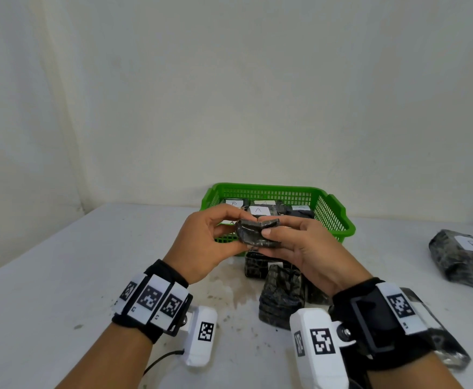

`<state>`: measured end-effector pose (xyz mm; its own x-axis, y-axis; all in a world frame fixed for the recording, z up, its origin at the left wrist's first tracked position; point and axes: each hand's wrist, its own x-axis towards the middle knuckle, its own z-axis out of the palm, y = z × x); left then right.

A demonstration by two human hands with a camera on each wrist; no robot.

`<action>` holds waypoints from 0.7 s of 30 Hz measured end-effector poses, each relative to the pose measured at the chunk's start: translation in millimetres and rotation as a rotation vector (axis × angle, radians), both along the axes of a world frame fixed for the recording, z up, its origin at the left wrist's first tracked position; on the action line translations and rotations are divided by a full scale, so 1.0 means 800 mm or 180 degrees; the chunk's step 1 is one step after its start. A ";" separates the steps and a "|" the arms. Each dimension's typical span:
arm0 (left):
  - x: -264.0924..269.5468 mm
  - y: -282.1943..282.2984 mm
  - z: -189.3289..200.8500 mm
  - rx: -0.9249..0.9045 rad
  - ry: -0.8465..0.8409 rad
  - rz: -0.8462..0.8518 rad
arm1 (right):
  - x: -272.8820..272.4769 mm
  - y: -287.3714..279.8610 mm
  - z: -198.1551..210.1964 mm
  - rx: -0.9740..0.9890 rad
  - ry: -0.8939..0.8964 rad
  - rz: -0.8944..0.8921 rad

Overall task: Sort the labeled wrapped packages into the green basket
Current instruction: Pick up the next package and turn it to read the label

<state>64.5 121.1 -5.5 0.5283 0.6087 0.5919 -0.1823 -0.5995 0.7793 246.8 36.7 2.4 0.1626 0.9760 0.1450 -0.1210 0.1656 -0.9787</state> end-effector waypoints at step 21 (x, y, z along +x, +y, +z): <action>0.002 -0.004 -0.001 0.0023 0.0093 -0.0057 | -0.004 0.002 -0.005 -0.0063 -0.0189 -0.0100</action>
<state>65.9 118.0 -6.6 0.5562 0.5948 0.5804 -0.1704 -0.6019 0.7802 243.3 37.9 -1.4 0.1849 0.9733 0.1362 -0.0575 0.1490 -0.9872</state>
